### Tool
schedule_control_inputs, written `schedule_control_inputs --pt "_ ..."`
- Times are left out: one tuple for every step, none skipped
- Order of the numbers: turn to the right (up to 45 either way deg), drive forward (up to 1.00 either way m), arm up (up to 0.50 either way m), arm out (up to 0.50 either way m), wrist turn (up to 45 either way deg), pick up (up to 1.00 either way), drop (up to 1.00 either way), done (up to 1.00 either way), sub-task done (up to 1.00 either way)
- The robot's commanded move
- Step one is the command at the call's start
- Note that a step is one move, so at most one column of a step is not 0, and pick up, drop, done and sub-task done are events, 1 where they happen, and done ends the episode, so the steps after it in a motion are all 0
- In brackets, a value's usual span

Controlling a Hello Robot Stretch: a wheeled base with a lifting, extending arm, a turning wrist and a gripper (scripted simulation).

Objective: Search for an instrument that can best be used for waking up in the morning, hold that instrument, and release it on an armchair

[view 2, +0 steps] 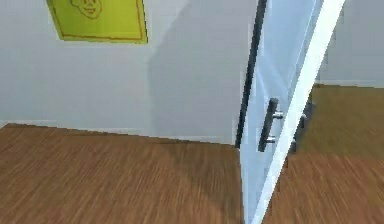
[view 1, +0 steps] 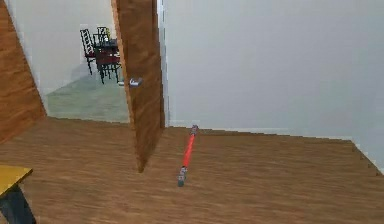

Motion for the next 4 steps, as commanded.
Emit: schedule_control_inputs --pt "0.0 0.10 0.00 0.00 0.0 0.00 0.00 0.00 0.00" --pt "-24.0 0.00 0.00 0.00 0.0 0.00 0.00 0.00 0.00" --pt "0.0 1.00 0.00 0.00 0.0 0.00 0.00 0.00 0.00" --pt "-6.0 0.00 0.00 0.00 0.0 0.00 0.00 0.00 0.00"
